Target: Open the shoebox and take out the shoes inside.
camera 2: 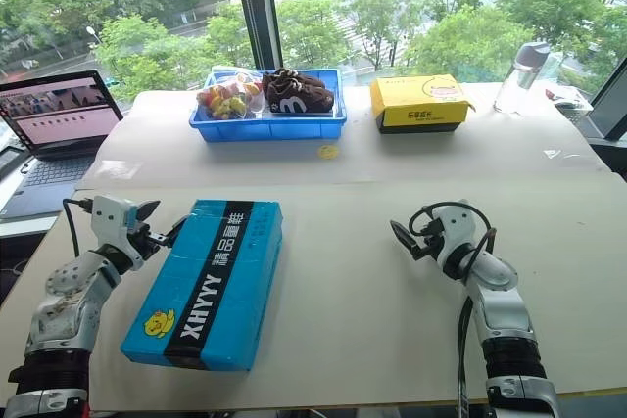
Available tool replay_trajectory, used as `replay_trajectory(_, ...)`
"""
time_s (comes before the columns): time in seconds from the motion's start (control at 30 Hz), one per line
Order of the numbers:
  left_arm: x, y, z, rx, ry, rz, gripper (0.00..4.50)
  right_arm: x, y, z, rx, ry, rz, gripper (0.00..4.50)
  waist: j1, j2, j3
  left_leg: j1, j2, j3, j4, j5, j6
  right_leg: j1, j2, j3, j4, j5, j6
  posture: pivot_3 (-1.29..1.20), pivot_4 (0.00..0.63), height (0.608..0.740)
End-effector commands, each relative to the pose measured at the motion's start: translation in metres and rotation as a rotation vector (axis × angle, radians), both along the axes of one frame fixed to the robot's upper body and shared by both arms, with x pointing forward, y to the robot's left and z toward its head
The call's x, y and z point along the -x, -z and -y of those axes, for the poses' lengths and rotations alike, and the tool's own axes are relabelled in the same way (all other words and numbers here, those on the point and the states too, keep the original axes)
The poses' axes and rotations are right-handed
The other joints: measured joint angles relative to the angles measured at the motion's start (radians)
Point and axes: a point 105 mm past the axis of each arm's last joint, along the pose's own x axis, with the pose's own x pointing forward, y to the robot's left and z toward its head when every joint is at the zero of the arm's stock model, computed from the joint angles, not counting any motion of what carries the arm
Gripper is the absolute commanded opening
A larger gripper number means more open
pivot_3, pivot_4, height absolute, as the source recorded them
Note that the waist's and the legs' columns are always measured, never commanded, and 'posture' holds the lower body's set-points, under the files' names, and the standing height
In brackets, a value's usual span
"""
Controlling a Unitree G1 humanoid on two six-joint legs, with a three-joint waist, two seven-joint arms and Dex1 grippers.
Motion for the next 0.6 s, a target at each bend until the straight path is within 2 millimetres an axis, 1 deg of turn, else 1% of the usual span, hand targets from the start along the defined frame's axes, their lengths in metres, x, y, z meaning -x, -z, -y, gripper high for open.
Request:
replay_trajectory(0.03,0.002,-0.014,-0.008,-0.016,-0.028,0.073,4.50,-0.002,-0.015,0.003,0.025,0.004,0.069,4.46,0.000,0.000,0.000,0.000,0.000,0.000,0.000,0.000,0.000,0.000,0.000,0.000,0.000,0.000,0.000,0.00,0.150,0.740)
replay_trajectory(0.1,0.004,-0.012,-0.016,-0.049,-0.041,0.082,4.50,-0.003,-0.022,0.001,0.042,-0.015,0.083,4.46,-0.001,0.000,0.000,0.000,0.000,0.000,0.000,0.000,0.000,0.000,0.000,0.000,0.000,0.000,0.000,0.00,0.150,0.740)
replay_trajectory(0.17,0.006,-0.010,-0.017,-0.084,-0.017,0.078,4.50,-0.002,-0.028,-0.005,0.049,-0.054,0.090,4.46,-0.001,0.000,0.000,0.000,0.001,0.000,0.000,0.000,0.000,0.000,0.001,0.000,0.000,0.000,-0.001,0.00,0.150,0.740)
replay_trajectory(0.23,0.008,-0.009,-0.017,-0.093,0.008,0.078,3.97,0.002,-0.031,-0.014,0.048,-0.115,0.089,3.95,-0.001,0.000,0.000,0.000,0.002,0.000,0.000,0.000,-0.001,0.000,0.002,0.000,0.000,0.001,-0.001,0.00,0.150,0.740)
replay_trajectory(0.27,0.009,-0.009,-0.017,-0.095,0.017,0.078,3.77,0.003,-0.032,-0.017,0.046,-0.131,0.089,3.76,-0.001,0.000,0.000,0.000,0.003,0.000,0.000,0.000,-0.001,0.000,0.002,0.000,-0.001,0.001,-0.001,0.00,0.150,0.740)
replay_trajectory(0.3,0.010,-0.008,-0.017,-0.097,0.031,0.075,3.44,0.007,-0.034,-0.028,0.032,-0.182,0.083,3.44,-0.001,0.000,0.000,0.000,0.003,0.000,0.000,0.000,-0.001,0.000,0.003,0.000,-0.001,0.001,-0.002,0.00,0.150,0.740)
replay_trajectory(0.33,0.012,-0.008,-0.018,-0.097,0.040,0.074,3.00,0.010,-0.036,-0.037,0.028,-0.225,0.080,3.05,-0.001,0.000,0.000,0.000,0.004,0.000,0.000,-0.001,-0.001,0.000,0.004,0.000,-0.001,0.001,-0.002,0.00,0.150,0.740)
replay_trajectory(0.37,0.013,-0.008,-0.018,-0.101,0.051,0.070,2.81,0.013,-0.038,-0.047,0.023,-0.264,0.076,2.85,-0.002,0.000,0.000,0.000,0.005,0.000,0.000,-0.001,-0.001,0.000,0.005,0.000,-0.001,0.002,-0.003,0.00,0.150,0.740)
replay_trajectory(0.4,0.015,-0.007,-0.017,-0.112,0.067,0.065,2.37,0.016,-0.039,-0.056,0.017,-0.299,0.071,2.38,-0.002,0.000,0.000,0.000,0.006,0.001,0.000,-0.001,-0.002,0.000,0.006,0.000,-0.001,0.002,-0.004,0.00,0.150,0.740)
replay_trajectory(0.43,0.018,-0.006,-0.016,-0.126,0.092,0.055,2.01,0.019,-0.039,-0.067,0.018,-0.341,0.062,2.03,-0.002,0.000,0.000,0.000,0.008,0.001,0.000,-0.001,-0.002,0.000,0.007,0.000,-0.002,0.003,-0.004,0.00,0.150,0.740)
replay_trajectory(0.47,0.022,-0.004,-0.014,-0.138,0.120,0.042,1.45,0.022,-0.039,-0.077,0.018,-0.376,0.053,1.52,-0.003,0.000,0.000,0.000,0.010,0.001,0.000,-0.002,-0.003,0.000,0.009,0.000,-0.002,0.003,-0.005,0.00,0.150,0.740)
replay_trajectory(0.5,0.025,-0.003,-0.013,-0.145,0.145,0.031,1.28,0.024,-0.039,-0.084,0.017,-0.404,0.046,1.35,-0.003,0.000,0.000,0.000,0.011,0.001,0.000,-0.002,-0.003,-0.001,0.010,0.000,-0.002,0.003,-0.006,0.00,0.150,0.740)
replay_trajectory(0.53,0.029,-0.001,-0.010,-0.147,0.178,0.011,0.82,0.027,-0.038,-0.093,0.012,-0.436,0.036,0.90,-0.004,0.000,0.000,0.000,0.011,0.001,0.000,-0.003,-0.003,-0.001,0.010,0.000,-0.002,0.003,-0.006,0.00,0.150,0.740)
replay_trajectory(0.57,0.033,0.000,-0.008,-0.155,0.211,-0.005,0.56,0.029,-0.038,-0.100,0.006,-0.464,0.027,0.68,-0.003,0.000,0.000,0.000,0.012,0.001,0.000,-0.003,-0.003,-0.001,0.011,0.000,-0.002,0.003,-0.006,0.00,0.150,0.740)
replay_trajectory(0.6,0.037,0.003,-0.005,-0.159,0.246,-0.029,0.16,0.032,-0.038,-0.108,0.003,-0.499,0.016,0.32,-0.002,0.000,0.000,0.000,0.012,0.001,0.000,-0.003,-0.003,-0.002,0.011,0.000,-0.001,0.004,-0.006,0.00,0.150,0.740)
